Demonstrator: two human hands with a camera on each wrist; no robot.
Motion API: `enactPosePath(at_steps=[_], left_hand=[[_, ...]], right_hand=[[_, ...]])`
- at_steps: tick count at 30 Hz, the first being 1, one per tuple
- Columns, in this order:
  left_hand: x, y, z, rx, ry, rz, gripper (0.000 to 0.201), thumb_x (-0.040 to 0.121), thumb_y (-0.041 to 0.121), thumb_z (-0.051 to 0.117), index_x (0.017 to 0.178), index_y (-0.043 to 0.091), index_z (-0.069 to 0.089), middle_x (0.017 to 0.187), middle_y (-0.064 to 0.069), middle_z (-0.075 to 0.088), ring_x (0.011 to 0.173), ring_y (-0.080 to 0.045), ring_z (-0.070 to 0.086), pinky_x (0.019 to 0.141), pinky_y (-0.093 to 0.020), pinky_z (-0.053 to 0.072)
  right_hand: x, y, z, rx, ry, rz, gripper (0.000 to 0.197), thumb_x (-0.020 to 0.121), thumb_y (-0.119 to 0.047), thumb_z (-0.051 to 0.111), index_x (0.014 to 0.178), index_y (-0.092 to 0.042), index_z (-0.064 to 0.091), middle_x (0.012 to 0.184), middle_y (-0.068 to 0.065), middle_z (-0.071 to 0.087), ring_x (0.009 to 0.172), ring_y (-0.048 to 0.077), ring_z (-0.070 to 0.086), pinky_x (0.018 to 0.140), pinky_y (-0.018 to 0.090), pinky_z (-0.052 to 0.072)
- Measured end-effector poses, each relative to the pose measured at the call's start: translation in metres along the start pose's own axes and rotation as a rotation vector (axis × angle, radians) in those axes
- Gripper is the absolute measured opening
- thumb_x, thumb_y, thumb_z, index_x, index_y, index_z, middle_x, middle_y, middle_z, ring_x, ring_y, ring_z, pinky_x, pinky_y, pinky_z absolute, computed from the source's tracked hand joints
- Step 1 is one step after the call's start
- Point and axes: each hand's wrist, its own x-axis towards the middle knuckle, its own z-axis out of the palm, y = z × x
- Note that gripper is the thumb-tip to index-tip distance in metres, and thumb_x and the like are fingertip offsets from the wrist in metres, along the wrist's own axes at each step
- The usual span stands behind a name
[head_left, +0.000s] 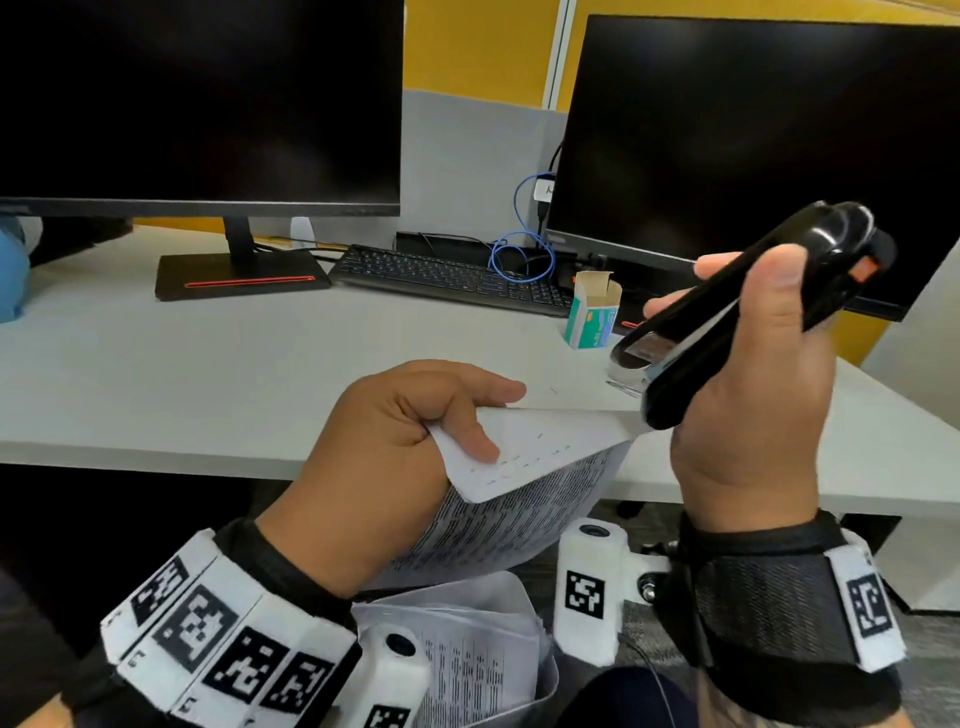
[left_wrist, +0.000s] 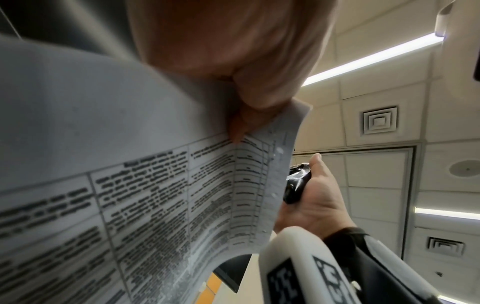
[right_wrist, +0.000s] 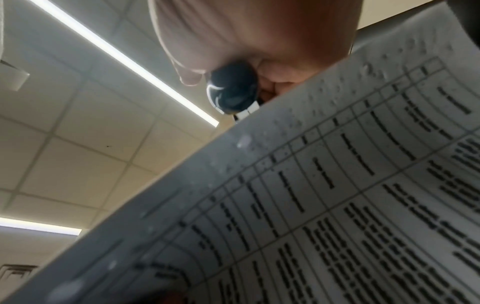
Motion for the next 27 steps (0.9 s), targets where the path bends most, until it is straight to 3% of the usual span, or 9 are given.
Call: enactPosePath(at_steps=[2, 6, 9, 13, 19, 21, 24, 27], left_hand=[[0.001, 0.001, -0.001, 0.012, -0.032, 0.022, 0.033, 0.061, -0.012, 0.060, 0.049, 0.018, 0.066, 0.094, 0.009, 0.075, 0.094, -0.008, 0.069, 0.082, -0.025, 0.056], [0.000, 0.000, 0.000, 0.037, -0.064, 0.019, 0.055, 0.066, -0.031, 0.055, 0.047, 0.019, 0.064, 0.090, 0.008, 0.076, 0.093, -0.007, 0.068, 0.078, -0.022, 0.054], [0.001, 0.001, 0.000, 0.022, -0.060, 0.004, 0.056, 0.067, -0.030, 0.054, 0.045, 0.021, 0.063, 0.089, 0.006, 0.076, 0.091, -0.008, 0.069, 0.073, -0.021, 0.053], [0.002, 0.003, 0.000, -0.060, -0.050, -0.044, 0.056, 0.068, -0.032, 0.052, 0.042, 0.017, 0.062, 0.086, 0.001, 0.076, 0.087, -0.010, 0.070, 0.067, -0.020, 0.054], [0.005, 0.005, -0.002, -0.131, -0.037, -0.106, 0.055, 0.069, -0.034, 0.050, 0.043, 0.012, 0.062, 0.081, -0.003, 0.076, 0.082, -0.013, 0.072, 0.063, -0.020, 0.055], [0.009, 0.004, -0.006, -0.131, -0.013, -0.087, 0.043, 0.073, -0.027, 0.059, 0.054, 0.012, 0.066, 0.080, -0.006, 0.076, 0.081, -0.018, 0.073, 0.065, -0.025, 0.057], [0.012, 0.004, -0.011, -0.125, 0.081, -0.102, 0.008, 0.081, 0.002, 0.070, 0.081, 0.009, 0.070, 0.084, -0.011, 0.076, 0.079, -0.030, 0.073, 0.073, -0.040, 0.061], [0.014, -0.001, -0.015, -0.095, 0.164, -0.181, 0.002, 0.087, 0.012, 0.067, 0.087, 0.013, 0.069, 0.083, -0.007, 0.076, 0.077, -0.025, 0.074, 0.069, -0.041, 0.061]], right_hand=[[0.002, -0.001, -0.002, -0.003, 0.013, 0.010, 0.039, 0.081, -0.056, 0.048, 0.086, -0.020, 0.063, 0.076, 0.007, 0.063, 0.074, 0.021, 0.067, 0.070, 0.035, 0.055], [0.002, 0.001, -0.003, -0.021, 0.016, 0.056, 0.042, 0.081, -0.058, 0.049, 0.088, -0.020, 0.064, 0.083, 0.012, 0.063, 0.082, 0.027, 0.067, 0.079, 0.043, 0.057], [0.002, 0.001, -0.002, -0.037, 0.005, 0.073, 0.043, 0.080, -0.059, 0.050, 0.089, -0.020, 0.064, 0.087, 0.014, 0.063, 0.089, 0.035, 0.066, 0.083, 0.048, 0.056], [0.002, 0.002, 0.000, -0.016, -0.037, 0.098, 0.045, 0.078, -0.059, 0.051, 0.090, -0.017, 0.064, 0.083, 0.014, 0.064, 0.078, 0.022, 0.069, 0.073, 0.039, 0.058], [0.003, 0.002, -0.001, -0.046, -0.069, 0.091, 0.046, 0.081, -0.058, 0.052, 0.091, -0.016, 0.064, 0.082, 0.011, 0.065, 0.077, 0.019, 0.070, 0.069, 0.032, 0.057], [0.007, -0.002, -0.001, -0.056, -0.056, 0.079, 0.040, 0.087, -0.053, 0.051, 0.091, -0.016, 0.065, 0.078, 0.004, 0.066, 0.075, 0.017, 0.070, 0.069, 0.032, 0.056], [0.013, -0.007, -0.002, -0.108, -0.041, 0.073, 0.035, 0.084, -0.058, 0.054, 0.087, -0.026, 0.067, 0.081, -0.008, 0.067, 0.082, 0.020, 0.069, 0.076, 0.040, 0.057], [0.019, -0.007, -0.004, -0.196, -0.050, 0.098, 0.035, 0.078, -0.062, 0.057, 0.078, -0.028, 0.065, 0.078, -0.007, 0.062, 0.082, 0.022, 0.064, 0.078, 0.049, 0.055]])
